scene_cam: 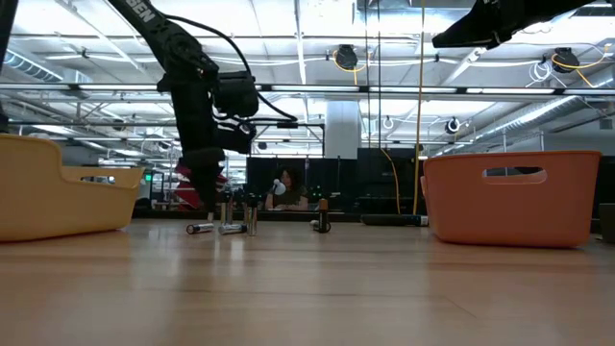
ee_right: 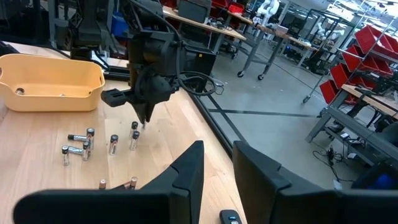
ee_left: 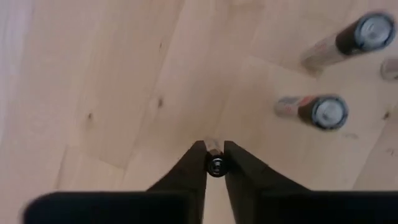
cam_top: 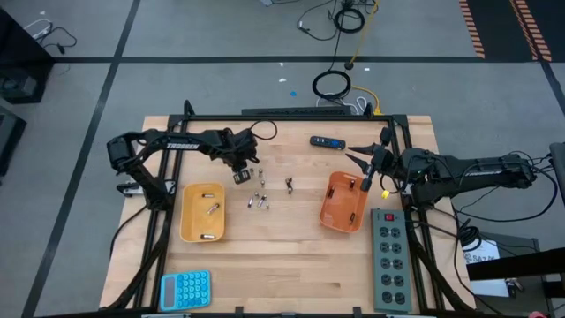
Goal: Sort batteries
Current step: Put the silver battery into the yellow bin
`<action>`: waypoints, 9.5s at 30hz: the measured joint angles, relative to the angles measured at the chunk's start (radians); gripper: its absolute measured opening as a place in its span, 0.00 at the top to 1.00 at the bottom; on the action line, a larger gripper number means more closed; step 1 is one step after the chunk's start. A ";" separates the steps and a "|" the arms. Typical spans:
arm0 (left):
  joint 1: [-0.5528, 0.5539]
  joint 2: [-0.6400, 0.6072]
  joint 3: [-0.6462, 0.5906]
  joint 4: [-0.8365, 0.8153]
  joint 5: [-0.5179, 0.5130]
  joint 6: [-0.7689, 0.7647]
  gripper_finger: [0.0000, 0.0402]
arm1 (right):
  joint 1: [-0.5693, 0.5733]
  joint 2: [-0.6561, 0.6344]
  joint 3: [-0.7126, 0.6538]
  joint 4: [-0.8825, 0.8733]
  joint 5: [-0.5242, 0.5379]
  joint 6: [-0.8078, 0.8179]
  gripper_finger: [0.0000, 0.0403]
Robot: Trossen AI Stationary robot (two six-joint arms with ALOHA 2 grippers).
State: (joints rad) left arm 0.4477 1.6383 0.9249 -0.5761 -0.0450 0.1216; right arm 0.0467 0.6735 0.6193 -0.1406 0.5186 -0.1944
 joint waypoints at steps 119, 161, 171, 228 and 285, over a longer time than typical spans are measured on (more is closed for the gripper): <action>-0.257 -0.216 -0.071 0.056 -0.109 -0.224 0.32 | 0.001 0.000 0.000 0.110 -0.106 -0.057 0.81; -0.213 0.011 -0.069 0.021 -0.016 -0.184 0.38 | 0.001 0.000 0.000 0.098 -0.106 -0.064 0.81; -0.298 0.009 -0.059 -0.098 -0.027 -0.138 0.38 | 0.001 0.000 0.000 0.098 -0.105 -0.061 0.81; -0.115 0.011 0.004 0.092 0.034 -0.086 0.82 | 0.001 0.000 0.000 0.086 -0.105 -0.064 0.81; -0.513 -0.251 -0.118 -0.434 0.179 -0.637 0.84 | 0.001 0.000 0.000 0.045 -0.106 -0.026 0.81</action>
State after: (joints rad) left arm -0.0653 1.3876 0.8073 -1.0102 0.1341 -0.5151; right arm 0.0478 0.6735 0.6193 -0.0959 0.4126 -0.2207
